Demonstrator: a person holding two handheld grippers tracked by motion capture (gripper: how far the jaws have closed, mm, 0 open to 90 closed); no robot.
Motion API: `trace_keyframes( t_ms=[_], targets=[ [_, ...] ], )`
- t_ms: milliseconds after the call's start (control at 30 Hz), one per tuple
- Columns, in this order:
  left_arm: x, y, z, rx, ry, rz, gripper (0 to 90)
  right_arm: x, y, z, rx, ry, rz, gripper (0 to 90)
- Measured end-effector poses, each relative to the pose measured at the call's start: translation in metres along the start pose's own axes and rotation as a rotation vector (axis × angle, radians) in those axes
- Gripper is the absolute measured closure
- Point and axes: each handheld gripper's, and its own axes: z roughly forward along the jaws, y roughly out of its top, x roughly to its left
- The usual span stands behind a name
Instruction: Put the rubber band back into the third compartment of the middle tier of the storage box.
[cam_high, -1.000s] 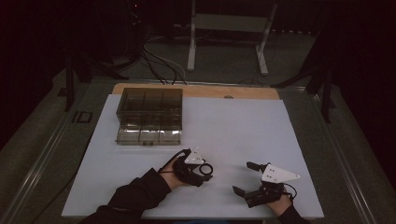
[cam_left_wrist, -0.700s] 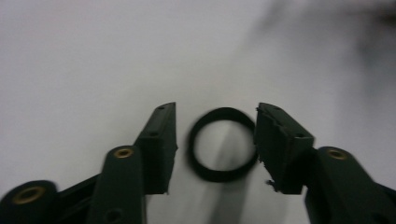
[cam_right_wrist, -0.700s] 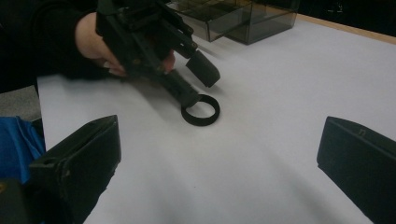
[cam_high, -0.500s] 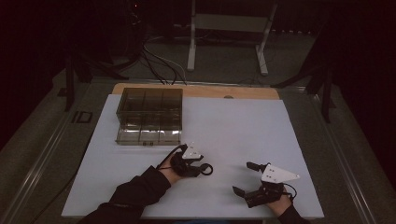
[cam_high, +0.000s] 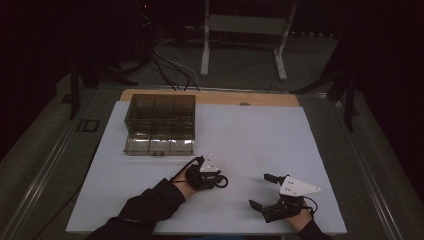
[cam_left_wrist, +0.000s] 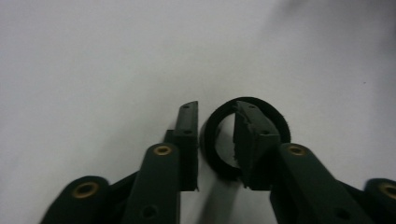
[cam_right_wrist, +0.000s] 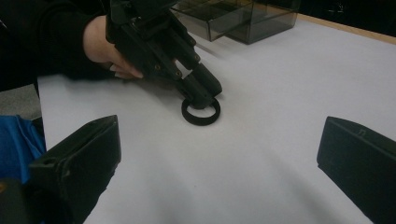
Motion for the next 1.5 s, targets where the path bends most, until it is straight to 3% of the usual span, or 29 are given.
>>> trace_keyframes(
  t_ms=[367, 933, 1233, 1500],
  targets=[
    [-0.002, 0.001, 0.0, 0.005, -0.011, 0.005, 88.2, 0.0, 0.0, 0.0, 0.002, 0.001, 0.001, 0.0],
    [-0.005, 0.004, -0.002, 0.0, -0.022, 0.021, 90.0, 0.0, 0.0, 0.0, -0.001, 0.0, 0.003, 0.0],
    [-0.006, 0.004, -0.005, 0.023, -0.067, 0.021, 90.0, -0.001, 0.0, -0.001, -0.005, -0.004, 0.008, 0.0],
    [-0.007, 0.008, -0.012, 0.009, -0.065, 0.032, 90.0, -0.001, 0.0, 0.0, -0.005, -0.005, 0.009, 0.0]
  ],
)
